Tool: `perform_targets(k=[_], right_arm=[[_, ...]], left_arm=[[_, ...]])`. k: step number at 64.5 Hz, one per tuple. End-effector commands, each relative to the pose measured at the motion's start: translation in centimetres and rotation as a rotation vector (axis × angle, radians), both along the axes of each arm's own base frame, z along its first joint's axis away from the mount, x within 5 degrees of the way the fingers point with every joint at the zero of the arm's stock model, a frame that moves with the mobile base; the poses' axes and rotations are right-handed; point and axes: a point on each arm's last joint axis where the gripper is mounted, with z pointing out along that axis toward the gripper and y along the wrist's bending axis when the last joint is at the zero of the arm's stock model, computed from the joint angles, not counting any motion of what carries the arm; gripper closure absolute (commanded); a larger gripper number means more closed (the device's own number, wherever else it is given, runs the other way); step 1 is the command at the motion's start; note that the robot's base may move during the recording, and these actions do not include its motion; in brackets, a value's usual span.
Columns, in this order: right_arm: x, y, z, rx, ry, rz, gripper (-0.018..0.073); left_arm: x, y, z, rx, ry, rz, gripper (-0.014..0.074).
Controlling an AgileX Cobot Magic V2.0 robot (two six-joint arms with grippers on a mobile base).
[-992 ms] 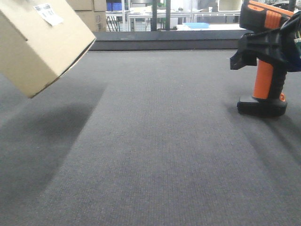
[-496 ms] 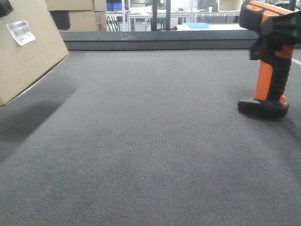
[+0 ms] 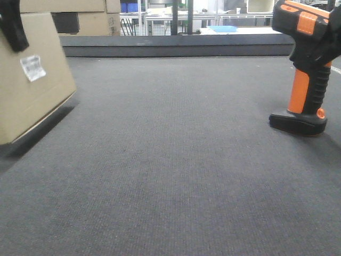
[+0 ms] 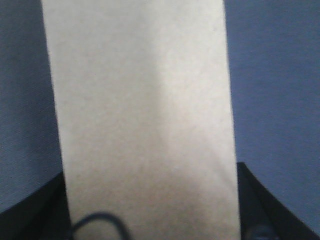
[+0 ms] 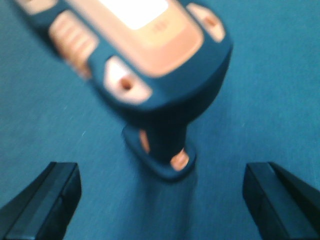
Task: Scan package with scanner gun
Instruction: 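Lower the box onto the table and release it with the left gripper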
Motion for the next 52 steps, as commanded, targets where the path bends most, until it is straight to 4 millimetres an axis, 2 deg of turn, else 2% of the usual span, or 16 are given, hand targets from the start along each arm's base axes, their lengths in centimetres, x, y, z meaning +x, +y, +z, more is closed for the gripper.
perform_targets(k=[1,7,10,16,25,28,33,38,43,46,52], right_arm=[[-0.9,-0.2,1.1,-0.011,-0.03,0.014,0.0],[-1.8,-0.4,2.1,-0.002,-0.07,0.017,0.003],[-2.4,-0.5,2.7,0.003,-0.1,0.017,0.0097],[-3.2,-0.6,3.6,0.011,-0.145,0.017,0.0286],[-4.4,-0.8,4.8,0.023,-0.208,0.017,0.0645],[-4.7,-0.9,5.1,0.026,-0.226,0.016,0.0732],[-5.1,-1.0,5.6,0.031,-0.255,0.014,0.0717],[-5.4,-1.1,5.8,0.032,-0.272,0.013,0.0718],[-5.6,-1.2,6.1,0.014,-0.29,0.017,0.0718],[-5.6,-1.2,6.1,0.002,-0.294,0.019,0.0718],[-5.6,-1.2,6.7,-0.016,-0.309,0.025,0.0718]], left_arm=[[0.2,0.0,0.2,0.067,-0.014,0.027,0.0708],[0.2,0.0,0.2,0.124,-0.018,0.027,0.0708],[0.2,-0.3,0.2,0.137,-0.02,0.017,0.0708],[0.3,-0.5,0.1,0.137,-0.018,0.012,0.0708],[0.8,-0.5,-0.8,0.138,0.0,0.012,0.0708],[0.9,-0.5,-1.2,0.139,0.012,0.011,0.0708],[1.0,-0.5,-1.6,0.14,0.029,0.01,0.0696],[1.1,-0.5,-1.6,0.14,0.031,0.01,0.0632],[1.1,-0.5,-1.6,0.14,0.031,0.01,0.0491],[1.1,-0.5,-1.6,0.14,0.031,0.01,0.0371],[1.0,-0.5,-1.6,0.14,0.029,0.011,0.0187]])
